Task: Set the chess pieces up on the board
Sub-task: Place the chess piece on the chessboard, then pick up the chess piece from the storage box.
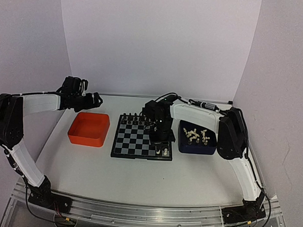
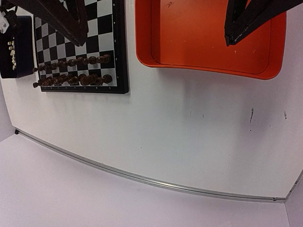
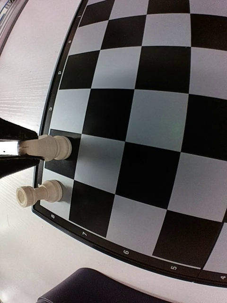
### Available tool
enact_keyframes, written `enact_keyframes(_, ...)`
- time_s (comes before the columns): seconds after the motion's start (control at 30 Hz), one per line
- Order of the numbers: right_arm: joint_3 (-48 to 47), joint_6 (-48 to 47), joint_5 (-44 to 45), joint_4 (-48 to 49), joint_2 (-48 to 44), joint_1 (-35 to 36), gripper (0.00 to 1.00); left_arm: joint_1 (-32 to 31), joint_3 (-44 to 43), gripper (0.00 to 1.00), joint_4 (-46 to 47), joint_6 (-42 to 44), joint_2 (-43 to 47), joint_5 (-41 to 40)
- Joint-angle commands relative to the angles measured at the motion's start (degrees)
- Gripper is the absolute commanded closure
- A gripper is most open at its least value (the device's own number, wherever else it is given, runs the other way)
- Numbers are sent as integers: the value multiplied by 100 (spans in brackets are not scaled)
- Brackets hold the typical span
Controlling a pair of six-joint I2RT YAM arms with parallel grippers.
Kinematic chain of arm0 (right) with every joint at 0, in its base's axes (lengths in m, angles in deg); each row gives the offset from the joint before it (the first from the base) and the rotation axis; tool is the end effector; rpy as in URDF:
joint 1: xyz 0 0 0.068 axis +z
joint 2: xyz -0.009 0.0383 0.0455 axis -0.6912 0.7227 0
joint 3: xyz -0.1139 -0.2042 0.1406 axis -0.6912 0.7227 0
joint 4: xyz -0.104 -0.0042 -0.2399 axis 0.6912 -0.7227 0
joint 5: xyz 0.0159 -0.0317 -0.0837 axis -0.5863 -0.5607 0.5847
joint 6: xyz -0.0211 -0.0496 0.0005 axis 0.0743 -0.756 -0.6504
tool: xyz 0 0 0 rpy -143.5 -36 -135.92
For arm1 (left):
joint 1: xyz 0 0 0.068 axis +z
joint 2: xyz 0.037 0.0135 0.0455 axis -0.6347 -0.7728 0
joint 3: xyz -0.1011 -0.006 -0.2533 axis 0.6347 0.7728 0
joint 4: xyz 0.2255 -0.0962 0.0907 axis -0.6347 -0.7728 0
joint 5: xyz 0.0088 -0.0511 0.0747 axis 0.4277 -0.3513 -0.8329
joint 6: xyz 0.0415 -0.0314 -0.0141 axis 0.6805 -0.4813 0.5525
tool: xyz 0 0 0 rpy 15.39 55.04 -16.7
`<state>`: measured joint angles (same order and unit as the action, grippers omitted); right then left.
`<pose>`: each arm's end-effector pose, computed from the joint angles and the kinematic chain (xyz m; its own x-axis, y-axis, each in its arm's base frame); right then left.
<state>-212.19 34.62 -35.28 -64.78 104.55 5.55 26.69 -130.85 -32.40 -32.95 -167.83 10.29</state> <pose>0.3125 0.3617 0.1840 -0.9605 -0.2531 -0.1157 -0.2600 0.9644 0.0489 0.3605 -0.0857 0.2438 -0.6432 -0.2056 -0.7376 0.0971 0.9336 -0.3450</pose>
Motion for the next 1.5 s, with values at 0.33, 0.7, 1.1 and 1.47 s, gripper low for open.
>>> enact_keyframes(0.33,-187,-28,39,-318,118,33,90,-12,-289,0,5,125,-30,-129)
enact_keyframes(0.7,-306,-106,56,-344,126,45,70,-12,-263,0,21,116,-17,-116)
enact_keyframes(1.1,-494,-251,524,-334,-348,63,49,-12,-244,0,103,100,109,-88)
enact_keyframes(1.47,-192,-967,1365,-141,-1495,-452,14,-7,-155,0,233,-20,494,-118)
